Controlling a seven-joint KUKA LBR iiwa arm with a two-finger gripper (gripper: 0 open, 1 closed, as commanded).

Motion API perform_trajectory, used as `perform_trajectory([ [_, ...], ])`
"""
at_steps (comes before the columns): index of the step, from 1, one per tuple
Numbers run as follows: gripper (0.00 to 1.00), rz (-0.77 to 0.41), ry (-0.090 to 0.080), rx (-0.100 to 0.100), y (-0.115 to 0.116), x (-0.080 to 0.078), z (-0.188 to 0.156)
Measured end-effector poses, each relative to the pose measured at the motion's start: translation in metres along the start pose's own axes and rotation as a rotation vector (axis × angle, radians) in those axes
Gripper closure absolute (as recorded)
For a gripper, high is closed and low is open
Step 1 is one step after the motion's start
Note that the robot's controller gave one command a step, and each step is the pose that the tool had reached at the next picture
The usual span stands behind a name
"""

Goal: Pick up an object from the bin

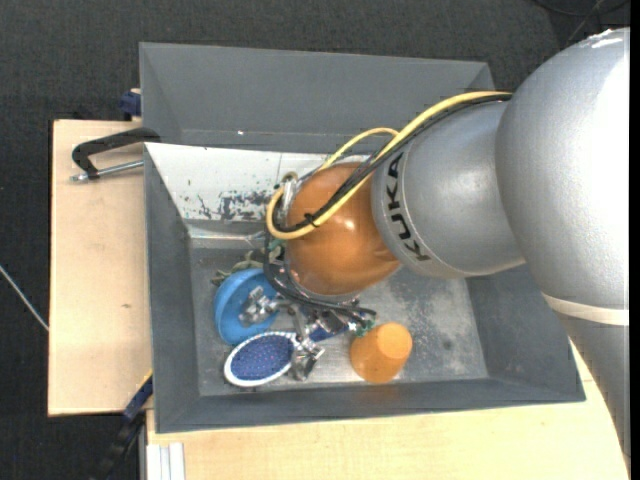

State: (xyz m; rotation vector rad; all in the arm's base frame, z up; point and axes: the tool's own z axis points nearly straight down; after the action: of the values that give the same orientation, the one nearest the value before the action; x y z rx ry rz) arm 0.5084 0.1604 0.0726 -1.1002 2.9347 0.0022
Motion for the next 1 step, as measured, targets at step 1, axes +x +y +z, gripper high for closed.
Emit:
perform_trajectory([
  [1, 0.0, 0.002, 0.001, 0.0, -0.0001, -0.002, -0.0019],
])
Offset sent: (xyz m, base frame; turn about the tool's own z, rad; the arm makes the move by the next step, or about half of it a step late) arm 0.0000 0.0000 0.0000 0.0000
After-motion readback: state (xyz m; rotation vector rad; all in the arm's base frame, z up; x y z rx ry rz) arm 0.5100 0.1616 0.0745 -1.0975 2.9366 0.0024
